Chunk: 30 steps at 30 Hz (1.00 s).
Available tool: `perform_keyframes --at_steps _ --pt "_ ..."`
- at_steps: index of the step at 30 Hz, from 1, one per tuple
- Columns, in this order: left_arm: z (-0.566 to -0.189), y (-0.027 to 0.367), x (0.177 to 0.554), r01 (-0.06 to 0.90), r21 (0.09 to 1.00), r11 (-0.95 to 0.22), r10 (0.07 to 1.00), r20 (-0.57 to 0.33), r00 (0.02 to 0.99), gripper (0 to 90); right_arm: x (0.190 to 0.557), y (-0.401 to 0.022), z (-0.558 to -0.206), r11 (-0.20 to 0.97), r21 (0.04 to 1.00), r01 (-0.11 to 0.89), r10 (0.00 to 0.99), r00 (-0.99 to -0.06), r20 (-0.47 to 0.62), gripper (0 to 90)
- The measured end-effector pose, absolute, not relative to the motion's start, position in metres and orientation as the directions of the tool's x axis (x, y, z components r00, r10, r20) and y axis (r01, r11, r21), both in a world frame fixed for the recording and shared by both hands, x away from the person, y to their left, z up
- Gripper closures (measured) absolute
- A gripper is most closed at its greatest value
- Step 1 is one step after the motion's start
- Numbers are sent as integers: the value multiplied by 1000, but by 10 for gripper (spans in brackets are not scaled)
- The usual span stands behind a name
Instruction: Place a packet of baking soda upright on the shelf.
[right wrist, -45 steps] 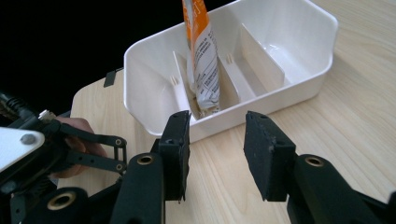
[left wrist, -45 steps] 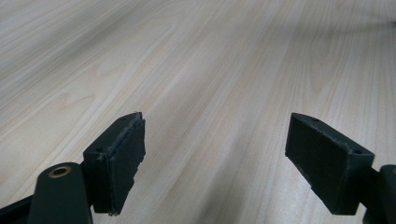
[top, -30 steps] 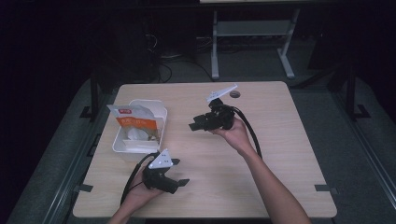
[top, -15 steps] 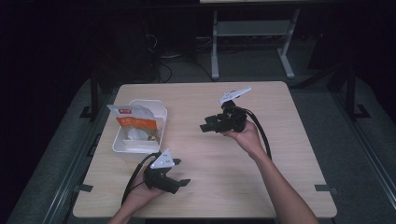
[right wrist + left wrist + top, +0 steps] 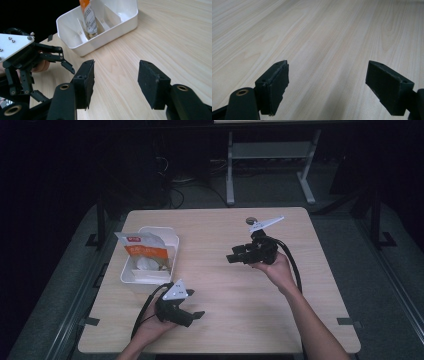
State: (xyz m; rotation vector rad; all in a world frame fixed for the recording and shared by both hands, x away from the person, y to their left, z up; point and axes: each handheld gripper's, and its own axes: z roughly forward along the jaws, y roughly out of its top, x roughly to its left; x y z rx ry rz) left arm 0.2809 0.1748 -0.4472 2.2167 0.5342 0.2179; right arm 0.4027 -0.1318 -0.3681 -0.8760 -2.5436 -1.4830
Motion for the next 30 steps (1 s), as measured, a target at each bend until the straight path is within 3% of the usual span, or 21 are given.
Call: perform_keyframes --at_steps 30 --pt "-448 175 282 312 764 -564 457 -26 889 179 382 -181 -376 321 774 545 491 -795 356 426"
